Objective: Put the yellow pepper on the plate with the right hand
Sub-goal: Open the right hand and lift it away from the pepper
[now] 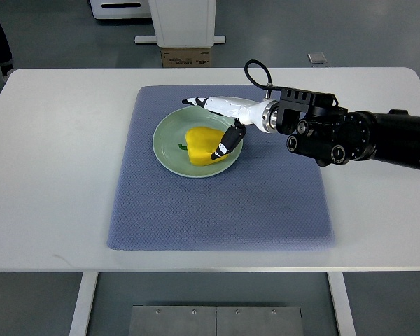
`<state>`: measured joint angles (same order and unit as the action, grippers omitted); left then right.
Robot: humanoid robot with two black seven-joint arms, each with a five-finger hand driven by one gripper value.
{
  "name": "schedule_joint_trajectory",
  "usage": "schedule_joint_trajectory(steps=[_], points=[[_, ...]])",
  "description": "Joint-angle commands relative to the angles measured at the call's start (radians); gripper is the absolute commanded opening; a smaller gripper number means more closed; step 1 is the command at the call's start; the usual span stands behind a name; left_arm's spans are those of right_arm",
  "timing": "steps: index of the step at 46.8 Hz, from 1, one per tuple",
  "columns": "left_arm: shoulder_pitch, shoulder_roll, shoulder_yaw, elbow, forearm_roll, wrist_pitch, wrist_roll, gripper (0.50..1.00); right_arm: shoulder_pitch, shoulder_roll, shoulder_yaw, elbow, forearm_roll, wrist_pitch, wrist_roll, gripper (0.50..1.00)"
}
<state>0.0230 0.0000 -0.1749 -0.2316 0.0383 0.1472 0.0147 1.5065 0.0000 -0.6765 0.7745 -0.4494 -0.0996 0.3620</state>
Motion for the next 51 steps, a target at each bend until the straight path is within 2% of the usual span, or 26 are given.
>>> schedule_joint_trajectory(steps=[1, 7, 14, 20, 35, 42, 51], points=[[0.0, 0.0, 0.0, 0.0, 0.0, 0.0, 0.001, 1.0, 0.001, 0.0, 0.005, -0.001, 0.0, -0.002, 0.0, 1.0], [0.0, 0.0, 0.0, 0.0, 0.0, 0.0, -0.001, 1.0, 0.003, 0.0, 0.012, -0.014, 0.017, -0.009, 0.005, 1.0], [0.0, 0.0, 0.0, 0.0, 0.0, 0.0, -0.001, 1.0, -0.002, 0.0, 0.022, -0.021, 0.04, -0.074, 0.005, 1.0], [0.0, 0.0, 0.0, 0.0, 0.0, 0.0, -0.001, 1.0, -0.028, 0.0, 0.044, -0.032, 0.041, -0.084, 0.006, 1.0], [0.0, 0.0, 0.0, 0.0, 0.0, 0.0, -0.001, 1.0, -0.218, 0.0, 0.44, -0.181, 0.041, -0.084, 0.003, 1.0], [-0.001, 0.0, 0.0, 0.0, 0.0, 0.0, -0.001, 1.0, -0.249, 0.0, 0.574, -0.193, 0.041, -0.084, 0.002, 1.0], [0.0, 0.0, 0.0, 0.0, 0.0, 0.0, -0.001, 1.0, -0.282, 0.0, 0.629, -0.182, 0.046, -0.072, 0.003, 1.0]])
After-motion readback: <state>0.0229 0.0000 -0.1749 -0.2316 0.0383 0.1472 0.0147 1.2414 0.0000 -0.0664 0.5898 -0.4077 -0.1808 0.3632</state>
